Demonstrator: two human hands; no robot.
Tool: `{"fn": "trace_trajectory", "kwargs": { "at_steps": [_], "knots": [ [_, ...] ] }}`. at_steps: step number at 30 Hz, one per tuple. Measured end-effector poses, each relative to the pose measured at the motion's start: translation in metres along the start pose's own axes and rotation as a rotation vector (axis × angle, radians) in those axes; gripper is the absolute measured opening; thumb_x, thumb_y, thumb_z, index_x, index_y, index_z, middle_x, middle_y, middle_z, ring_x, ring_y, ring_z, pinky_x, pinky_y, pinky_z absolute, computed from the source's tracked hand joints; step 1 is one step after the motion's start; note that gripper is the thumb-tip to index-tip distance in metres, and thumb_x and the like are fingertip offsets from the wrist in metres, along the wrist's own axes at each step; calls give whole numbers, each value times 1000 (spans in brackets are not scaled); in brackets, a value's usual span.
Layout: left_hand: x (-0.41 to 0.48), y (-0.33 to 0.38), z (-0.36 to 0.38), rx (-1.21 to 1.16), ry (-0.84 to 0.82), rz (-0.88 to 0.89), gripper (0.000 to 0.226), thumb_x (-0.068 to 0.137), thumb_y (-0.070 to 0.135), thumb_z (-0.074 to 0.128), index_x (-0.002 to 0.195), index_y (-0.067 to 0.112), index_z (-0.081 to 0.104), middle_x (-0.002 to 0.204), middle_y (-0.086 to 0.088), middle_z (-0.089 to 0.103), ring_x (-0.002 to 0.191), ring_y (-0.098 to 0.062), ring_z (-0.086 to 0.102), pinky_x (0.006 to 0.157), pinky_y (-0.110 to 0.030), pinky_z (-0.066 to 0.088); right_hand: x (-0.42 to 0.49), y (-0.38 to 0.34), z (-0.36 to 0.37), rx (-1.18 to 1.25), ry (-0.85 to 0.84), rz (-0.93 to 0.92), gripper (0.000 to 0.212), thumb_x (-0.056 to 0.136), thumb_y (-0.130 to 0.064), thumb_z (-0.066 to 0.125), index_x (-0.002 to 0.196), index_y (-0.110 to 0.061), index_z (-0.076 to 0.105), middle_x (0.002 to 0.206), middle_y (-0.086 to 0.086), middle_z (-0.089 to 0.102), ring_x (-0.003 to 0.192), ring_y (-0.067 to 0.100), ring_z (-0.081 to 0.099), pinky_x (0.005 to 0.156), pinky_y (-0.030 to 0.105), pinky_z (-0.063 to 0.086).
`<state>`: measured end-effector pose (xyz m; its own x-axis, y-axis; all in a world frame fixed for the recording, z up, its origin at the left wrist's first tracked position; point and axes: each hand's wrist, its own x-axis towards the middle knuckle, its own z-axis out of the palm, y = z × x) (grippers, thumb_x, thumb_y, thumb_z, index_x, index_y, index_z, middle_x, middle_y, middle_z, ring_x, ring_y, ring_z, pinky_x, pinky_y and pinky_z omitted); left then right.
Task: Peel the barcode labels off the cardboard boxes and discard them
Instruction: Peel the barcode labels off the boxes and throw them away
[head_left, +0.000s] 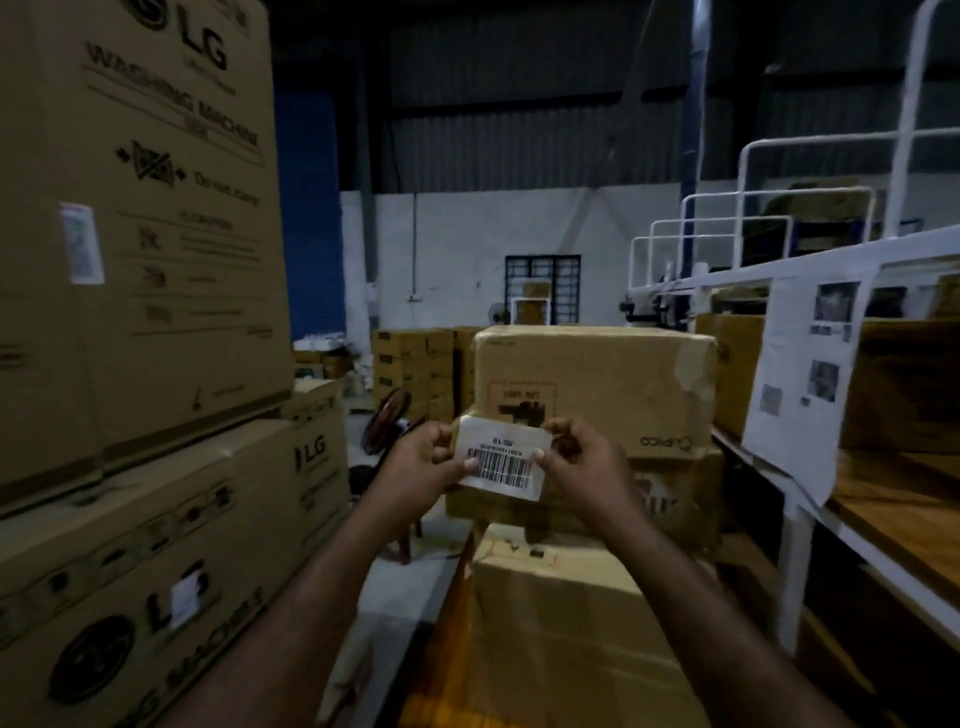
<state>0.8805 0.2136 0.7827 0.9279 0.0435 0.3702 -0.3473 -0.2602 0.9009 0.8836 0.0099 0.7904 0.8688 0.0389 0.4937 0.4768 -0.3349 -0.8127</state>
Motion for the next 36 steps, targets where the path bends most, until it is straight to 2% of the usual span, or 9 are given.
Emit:
{"fn": "trace_trajectory", "kwargs": {
  "at_steps": [4, 6, 10, 13, 17, 24, 29, 33, 36],
  "knots": [
    [-47, -26, -34, -30, 59, -47, 14, 90, 4, 65, 102, 9, 60, 89, -9, 74, 78, -19, 73, 62, -30, 58, -15, 8, 41, 61, -161, 21, 10, 91, -14, 64, 93, -24, 64, 94, 0, 69, 85, 18, 69, 71, 46, 60],
    [-77, -39, -52, -51, 131, -96, 11, 90, 0, 63, 100, 4, 59, 87, -12, 71, 70, -15, 70, 55, -27, 57, -28, 9, 70, 104, -242, 22, 12, 89, -8, 64, 87, -19, 64, 88, 7, 69, 80, 24, 69, 65, 44, 59],
    [-144, -57, -99, -89, 318, -241, 20, 92, 7, 63, 109, -2, 60, 105, -26, 68, 90, -28, 68, 68, -35, 60, -63, 5, 135, 241, -455, 75, 18, 90, 0, 62, 80, -16, 61, 80, 9, 69, 74, 29, 69, 57, 34, 55],
    [-199, -67, -136, -58, 458, -336, 18, 92, 10, 64, 106, -1, 64, 108, -27, 69, 88, -30, 66, 76, -40, 57, -95, -3, 187, 275, -564, 69, 24, 87, 1, 64, 75, -19, 63, 75, 7, 70, 75, 32, 71, 64, 44, 60],
    [-274, -77, -176, -34, 618, -422, 17, 93, 8, 64, 102, -4, 69, 91, -19, 72, 69, -13, 67, 58, -19, 54, -149, -19, 246, 264, -670, 61, 20, 85, -1, 67, 80, -19, 61, 74, 5, 65, 73, 26, 69, 68, 49, 60],
    [-413, -136, -226, 25, 766, -642, 22, 94, 7, 62, 73, 8, 67, 43, 10, 55, 39, 2, 41, 45, -17, 33, -262, -25, 340, 134, -893, 102, 28, 79, -5, 74, 71, -24, 56, 74, 2, 64, 74, 24, 64, 73, 41, 55],
    [-521, -176, -247, 1, 936, -850, 18, 86, 2, 69, 69, -3, 69, 50, -7, 60, 43, -12, 51, 49, -21, 44, -365, -18, 405, 133, -1095, 151, 33, 77, 5, 73, 67, -22, 57, 81, 10, 68, 86, 35, 69, 76, 52, 58],
    [-598, -204, -261, 36, 1026, -996, 21, 77, 6, 77, 58, 11, 70, 47, -6, 60, 44, -16, 52, 47, -21, 42, -433, -23, 444, 67, -1223, 196, 36, 74, 6, 74, 62, -23, 56, 64, -2, 61, 66, 20, 61, 64, 36, 56],
    [-645, -230, -263, 25, 1123, -1103, 24, 80, 2, 73, 58, 9, 68, 41, -2, 55, 39, -13, 47, 47, -22, 39, -478, -17, 473, -31, -1311, 194, 31, 71, 1, 76, 60, -23, 59, 61, -4, 63, 62, 19, 62, 64, 39, 55]
  ]
}}
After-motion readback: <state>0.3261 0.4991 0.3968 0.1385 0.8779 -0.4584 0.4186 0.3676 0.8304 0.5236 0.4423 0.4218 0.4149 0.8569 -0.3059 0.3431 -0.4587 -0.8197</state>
